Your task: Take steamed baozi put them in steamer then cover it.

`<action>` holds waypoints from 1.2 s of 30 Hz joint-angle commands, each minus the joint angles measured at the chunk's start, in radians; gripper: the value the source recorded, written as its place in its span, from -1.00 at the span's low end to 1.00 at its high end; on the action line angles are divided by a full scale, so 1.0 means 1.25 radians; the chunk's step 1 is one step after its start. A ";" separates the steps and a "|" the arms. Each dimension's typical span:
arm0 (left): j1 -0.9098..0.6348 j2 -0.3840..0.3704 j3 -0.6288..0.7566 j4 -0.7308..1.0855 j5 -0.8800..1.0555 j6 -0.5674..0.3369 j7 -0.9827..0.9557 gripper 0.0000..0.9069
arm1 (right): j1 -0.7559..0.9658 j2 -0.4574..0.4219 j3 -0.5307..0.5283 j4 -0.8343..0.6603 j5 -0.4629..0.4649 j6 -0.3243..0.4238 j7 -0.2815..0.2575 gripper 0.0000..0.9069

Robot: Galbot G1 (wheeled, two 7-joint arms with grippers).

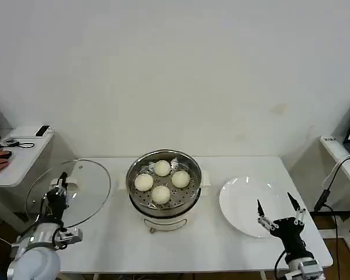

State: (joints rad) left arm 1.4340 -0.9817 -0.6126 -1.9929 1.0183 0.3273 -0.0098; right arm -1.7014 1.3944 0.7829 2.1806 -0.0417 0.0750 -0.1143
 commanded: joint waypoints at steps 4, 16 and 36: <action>-0.137 0.014 0.208 -0.122 -0.003 0.104 0.064 -1.00 | -0.019 0.024 -0.009 0.006 -0.044 0.025 0.004 1.00; -0.271 -0.100 0.437 -0.082 0.161 0.155 0.155 -1.00 | -0.029 0.072 -0.051 0.030 -0.102 0.023 0.012 1.00; -0.455 -0.259 0.563 0.143 0.305 0.177 0.241 -1.00 | -0.010 0.074 -0.069 -0.024 -0.109 0.036 0.019 1.00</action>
State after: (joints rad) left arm 0.9703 -1.2166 0.0090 -1.9322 1.3194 0.5350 0.2517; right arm -1.7170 1.4804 0.7102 2.1654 -0.1681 0.1174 -0.0919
